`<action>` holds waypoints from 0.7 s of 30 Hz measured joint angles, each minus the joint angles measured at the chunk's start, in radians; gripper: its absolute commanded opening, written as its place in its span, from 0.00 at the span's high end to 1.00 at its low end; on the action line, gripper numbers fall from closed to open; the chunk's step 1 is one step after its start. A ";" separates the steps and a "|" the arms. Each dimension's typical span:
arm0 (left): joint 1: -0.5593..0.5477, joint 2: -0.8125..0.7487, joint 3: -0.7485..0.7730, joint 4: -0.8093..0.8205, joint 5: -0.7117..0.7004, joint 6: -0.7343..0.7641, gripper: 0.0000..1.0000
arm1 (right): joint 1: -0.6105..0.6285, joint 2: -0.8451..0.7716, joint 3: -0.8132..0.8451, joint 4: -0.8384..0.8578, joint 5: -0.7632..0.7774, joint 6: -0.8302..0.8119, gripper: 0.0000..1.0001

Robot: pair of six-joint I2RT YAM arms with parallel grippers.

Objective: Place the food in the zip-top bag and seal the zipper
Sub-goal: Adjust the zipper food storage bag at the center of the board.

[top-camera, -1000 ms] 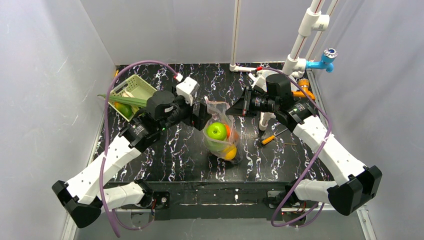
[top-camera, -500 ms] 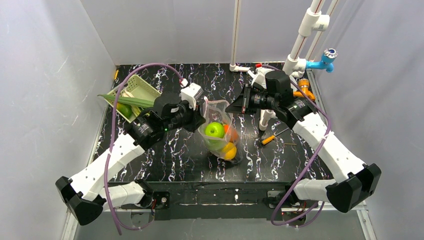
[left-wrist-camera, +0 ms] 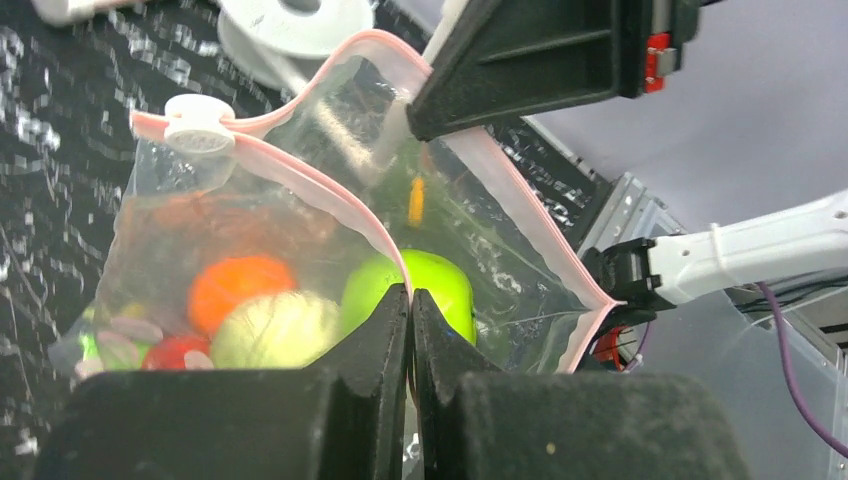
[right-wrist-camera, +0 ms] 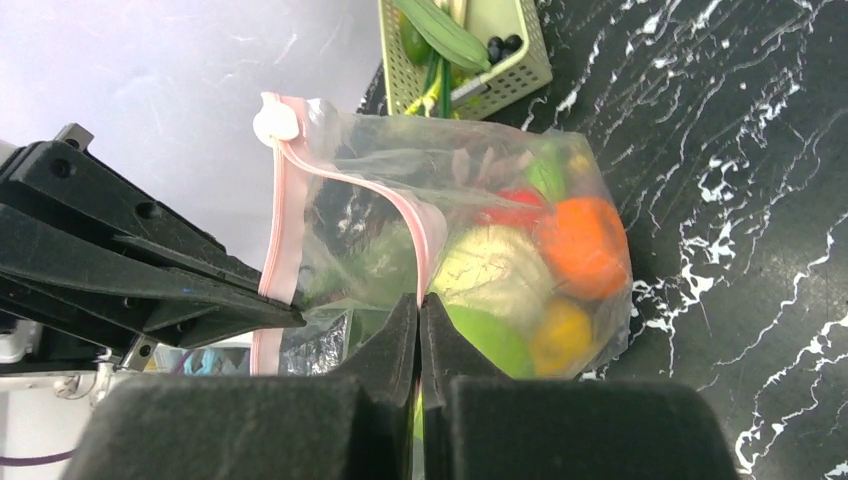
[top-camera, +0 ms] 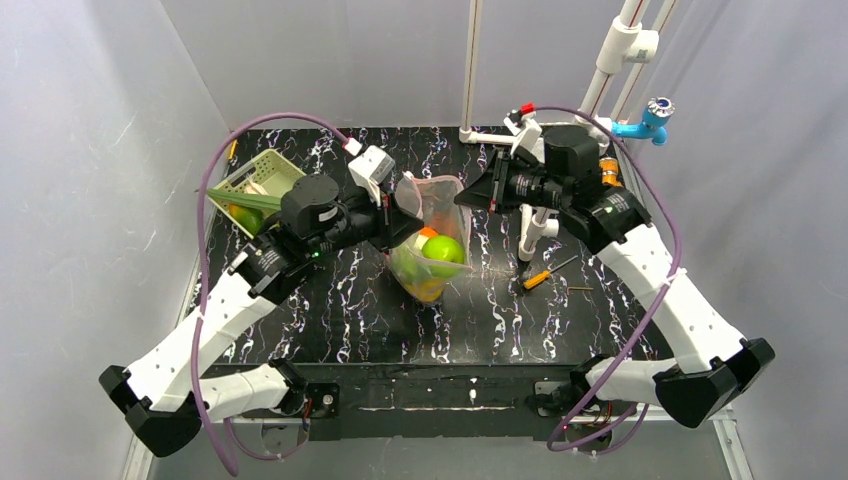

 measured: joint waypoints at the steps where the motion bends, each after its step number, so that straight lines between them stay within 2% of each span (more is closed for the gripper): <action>1: 0.000 0.001 -0.011 -0.003 -0.015 -0.011 1.00 | 0.000 -0.001 -0.023 0.009 0.003 0.001 0.99; 5: 0.000 0.021 -0.074 -0.039 -0.065 -0.043 1.00 | 0.001 0.019 -0.129 0.030 0.006 0.004 0.99; 8: 0.000 0.034 -0.091 -0.073 -0.077 -0.047 1.00 | 0.005 0.072 -0.144 0.026 0.005 0.002 0.99; 17: 0.000 0.033 0.053 -0.072 -0.074 -0.022 1.00 | 0.007 0.116 0.086 -0.073 0.009 -0.043 0.99; 21: 0.000 0.001 0.029 -0.040 -0.087 -0.027 1.00 | 0.006 0.067 0.069 -0.053 0.014 -0.045 0.99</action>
